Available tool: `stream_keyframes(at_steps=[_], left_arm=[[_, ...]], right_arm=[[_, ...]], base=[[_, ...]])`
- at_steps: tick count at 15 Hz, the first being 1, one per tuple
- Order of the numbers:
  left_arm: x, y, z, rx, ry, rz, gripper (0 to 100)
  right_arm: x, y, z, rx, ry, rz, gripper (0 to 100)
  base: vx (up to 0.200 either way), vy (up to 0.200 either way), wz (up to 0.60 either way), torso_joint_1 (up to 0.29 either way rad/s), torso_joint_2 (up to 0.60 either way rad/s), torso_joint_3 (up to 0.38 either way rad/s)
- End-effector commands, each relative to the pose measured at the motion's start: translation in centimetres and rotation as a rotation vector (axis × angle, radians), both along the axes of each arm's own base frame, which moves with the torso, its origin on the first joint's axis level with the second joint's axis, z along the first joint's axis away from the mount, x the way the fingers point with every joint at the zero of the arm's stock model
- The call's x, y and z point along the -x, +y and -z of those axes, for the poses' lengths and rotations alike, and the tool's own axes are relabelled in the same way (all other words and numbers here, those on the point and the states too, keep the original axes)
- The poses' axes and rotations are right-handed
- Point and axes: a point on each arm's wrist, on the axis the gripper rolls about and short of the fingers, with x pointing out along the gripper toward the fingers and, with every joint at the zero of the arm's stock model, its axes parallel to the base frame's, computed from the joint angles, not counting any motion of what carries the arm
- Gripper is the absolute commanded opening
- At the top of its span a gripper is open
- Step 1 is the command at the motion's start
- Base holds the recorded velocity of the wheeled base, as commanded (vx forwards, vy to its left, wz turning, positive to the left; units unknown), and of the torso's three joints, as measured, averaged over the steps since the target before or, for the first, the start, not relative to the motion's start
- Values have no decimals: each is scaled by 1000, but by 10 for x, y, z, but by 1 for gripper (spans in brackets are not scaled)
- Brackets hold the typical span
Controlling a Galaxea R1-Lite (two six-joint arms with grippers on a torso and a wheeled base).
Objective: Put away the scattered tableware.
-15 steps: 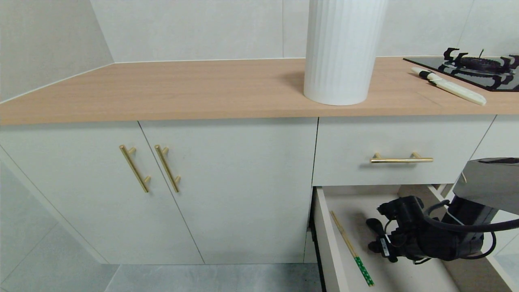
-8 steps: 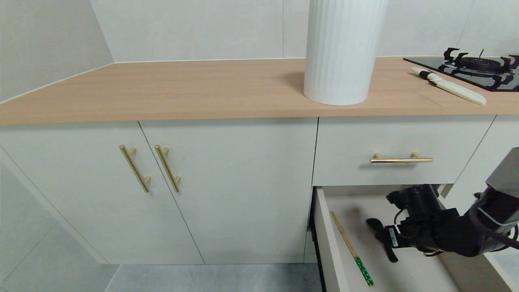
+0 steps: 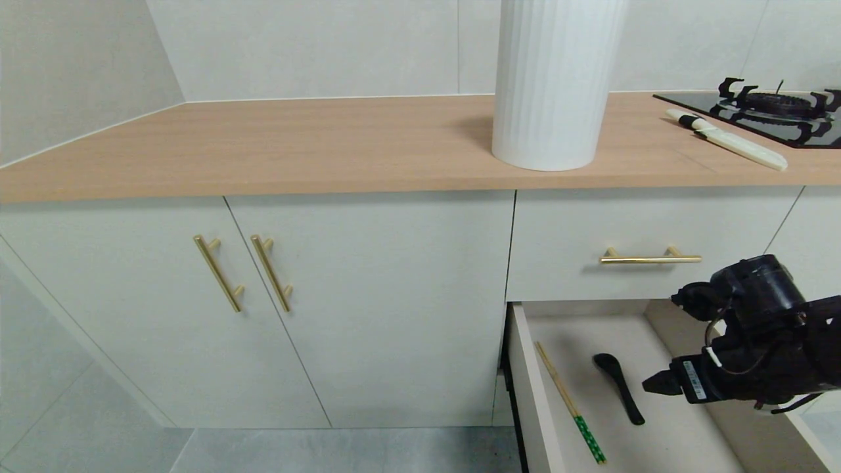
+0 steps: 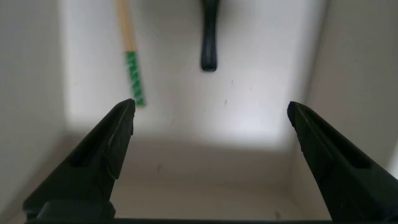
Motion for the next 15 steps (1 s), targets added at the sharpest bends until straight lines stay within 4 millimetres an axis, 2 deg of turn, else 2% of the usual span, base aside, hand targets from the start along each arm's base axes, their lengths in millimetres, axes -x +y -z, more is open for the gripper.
stream_keyframes(at_steps=[1,11,15], left_arm=[[0,0,0,0,1,0,100],[0,0,0,0,1,0,100],[0,0,0,0,1,0,100]], right_arm=[[10,-2,-30,-36,-103,-10,100],[11,-1,-28,-47,-91,-25,100],[11,2,-25,-44,-74,-38,100]], base=[[0,0,0,0,0,0],[0,0,0,0,0,0],[-200,0,0,5,0,1]])
